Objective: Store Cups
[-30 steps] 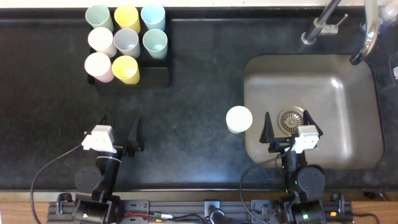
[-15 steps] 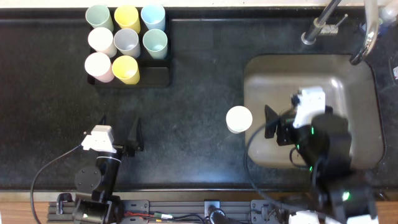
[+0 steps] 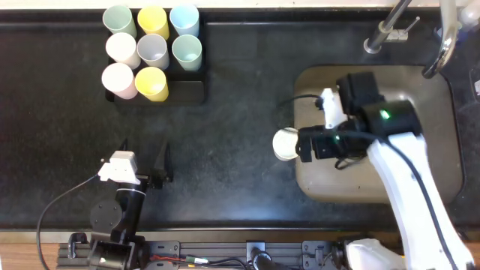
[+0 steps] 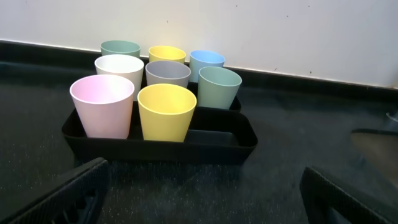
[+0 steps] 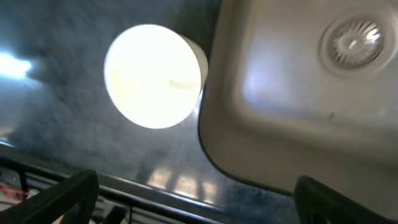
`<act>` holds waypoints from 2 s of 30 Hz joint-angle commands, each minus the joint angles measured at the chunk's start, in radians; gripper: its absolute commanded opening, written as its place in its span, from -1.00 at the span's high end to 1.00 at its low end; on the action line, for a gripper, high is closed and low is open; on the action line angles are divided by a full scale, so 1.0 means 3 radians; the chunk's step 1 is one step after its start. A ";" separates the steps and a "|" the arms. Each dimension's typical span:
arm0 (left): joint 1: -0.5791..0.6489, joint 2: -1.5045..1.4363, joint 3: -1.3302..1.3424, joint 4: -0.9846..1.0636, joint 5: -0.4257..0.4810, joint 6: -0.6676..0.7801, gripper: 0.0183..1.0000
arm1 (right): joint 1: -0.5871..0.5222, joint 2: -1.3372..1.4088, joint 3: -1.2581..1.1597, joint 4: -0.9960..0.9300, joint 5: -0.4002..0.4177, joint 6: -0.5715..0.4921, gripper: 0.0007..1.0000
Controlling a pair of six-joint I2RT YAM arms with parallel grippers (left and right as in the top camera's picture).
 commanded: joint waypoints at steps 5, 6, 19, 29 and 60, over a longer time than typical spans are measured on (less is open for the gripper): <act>-0.0011 -0.0025 -0.0004 -0.0013 -0.0020 0.0074 -1.00 | 0.0041 0.0502 0.0075 0.0134 0.0034 0.0182 -0.99; -0.0011 -0.0025 -0.0004 -0.0013 -0.0020 0.0074 -1.00 | 0.0056 0.0543 0.0075 0.0155 0.0074 0.0219 -1.00; -0.0013 -0.0025 -0.0004 -0.0013 -0.0020 0.0074 -1.00 | 0.0290 0.0980 0.0076 0.0434 0.0139 0.0577 -0.56; -0.0013 -0.0025 -0.0004 -0.0013 -0.0020 0.0074 -1.00 | 0.0299 0.0940 0.0078 0.0533 0.0145 0.0607 0.71; -0.0013 -0.0025 -0.0004 -0.0013 -0.0020 0.0072 -1.00 | 0.1476 0.1770 0.3202 0.0127 0.0235 0.1303 0.92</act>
